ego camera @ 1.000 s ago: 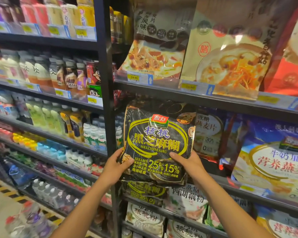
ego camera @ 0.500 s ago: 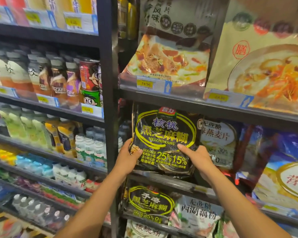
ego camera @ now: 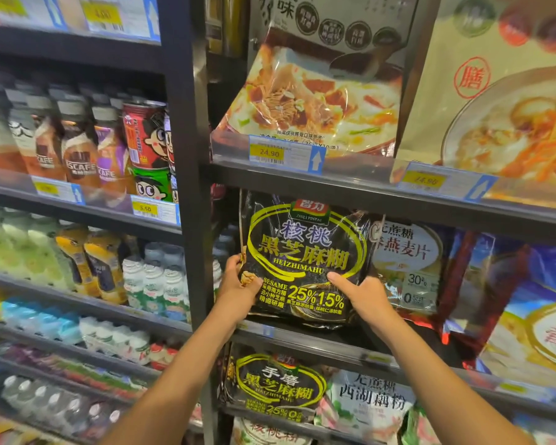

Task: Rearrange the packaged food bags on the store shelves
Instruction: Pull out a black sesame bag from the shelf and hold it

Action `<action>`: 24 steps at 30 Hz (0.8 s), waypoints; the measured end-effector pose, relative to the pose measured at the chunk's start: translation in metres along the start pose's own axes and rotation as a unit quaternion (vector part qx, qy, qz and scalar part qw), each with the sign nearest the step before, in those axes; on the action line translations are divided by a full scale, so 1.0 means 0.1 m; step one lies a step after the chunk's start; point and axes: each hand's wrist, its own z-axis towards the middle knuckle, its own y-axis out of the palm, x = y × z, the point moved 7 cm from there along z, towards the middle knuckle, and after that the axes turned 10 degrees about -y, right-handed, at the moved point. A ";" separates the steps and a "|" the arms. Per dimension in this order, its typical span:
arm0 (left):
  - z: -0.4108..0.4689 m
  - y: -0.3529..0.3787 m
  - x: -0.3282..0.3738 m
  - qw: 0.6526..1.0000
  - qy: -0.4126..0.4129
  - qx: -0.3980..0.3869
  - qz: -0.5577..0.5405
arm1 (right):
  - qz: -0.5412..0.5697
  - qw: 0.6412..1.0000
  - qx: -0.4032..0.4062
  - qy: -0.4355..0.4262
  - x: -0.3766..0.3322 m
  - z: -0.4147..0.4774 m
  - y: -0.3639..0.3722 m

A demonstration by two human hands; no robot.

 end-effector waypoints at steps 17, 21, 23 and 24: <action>-0.14 0.01 -0.10 0.988 -0.036 0.039 0.146 | -0.128 0.990 -0.033 -0.049 0.26 -0.28 0.09; -0.08 0.03 -0.12 0.991 -0.041 0.029 0.125 | -0.128 0.990 -0.011 -0.061 0.21 -0.24 0.12; -0.06 0.05 -0.10 0.992 -0.040 0.023 0.116 | -0.137 0.989 -0.005 -0.053 0.21 -0.19 0.13; -0.04 0.06 -0.09 0.993 -0.042 0.020 0.111 | -0.147 0.988 -0.007 -0.041 0.22 -0.16 0.13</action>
